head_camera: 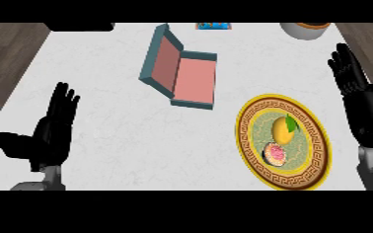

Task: Pick the lemon from the plate and place it in the cardboard box

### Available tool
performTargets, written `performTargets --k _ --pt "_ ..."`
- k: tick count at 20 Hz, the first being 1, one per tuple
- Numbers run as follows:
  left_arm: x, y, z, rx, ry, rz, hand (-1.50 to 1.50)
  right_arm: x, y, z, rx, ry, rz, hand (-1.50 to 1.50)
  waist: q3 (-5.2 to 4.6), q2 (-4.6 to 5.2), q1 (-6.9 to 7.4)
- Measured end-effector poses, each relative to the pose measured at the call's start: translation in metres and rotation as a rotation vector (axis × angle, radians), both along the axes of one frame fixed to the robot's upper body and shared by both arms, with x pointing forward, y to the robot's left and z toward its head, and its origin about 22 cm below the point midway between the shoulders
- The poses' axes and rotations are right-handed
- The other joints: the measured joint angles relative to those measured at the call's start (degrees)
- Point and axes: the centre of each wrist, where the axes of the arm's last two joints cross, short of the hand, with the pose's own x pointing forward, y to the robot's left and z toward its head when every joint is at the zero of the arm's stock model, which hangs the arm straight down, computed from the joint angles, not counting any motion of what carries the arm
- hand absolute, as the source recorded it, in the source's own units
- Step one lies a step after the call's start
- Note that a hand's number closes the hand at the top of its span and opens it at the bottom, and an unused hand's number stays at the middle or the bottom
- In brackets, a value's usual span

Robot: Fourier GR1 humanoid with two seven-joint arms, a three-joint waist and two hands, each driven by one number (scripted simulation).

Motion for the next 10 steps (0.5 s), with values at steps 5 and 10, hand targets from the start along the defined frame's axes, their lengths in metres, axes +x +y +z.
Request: performTargets --k 5,10 --pt "0.001 0.040 0.011 0.248 0.049 0.052 0.00 -0.012 -0.006 -0.025 0.108 0.023 0.009 -1.50 -0.62 1.54 -0.94" --pt "-0.002 0.065 0.012 0.436 0.129 0.061 0.00 -0.028 -0.040 -0.045 -0.310 0.093 0.036 -1.50 -1.15 2.55 -1.00"
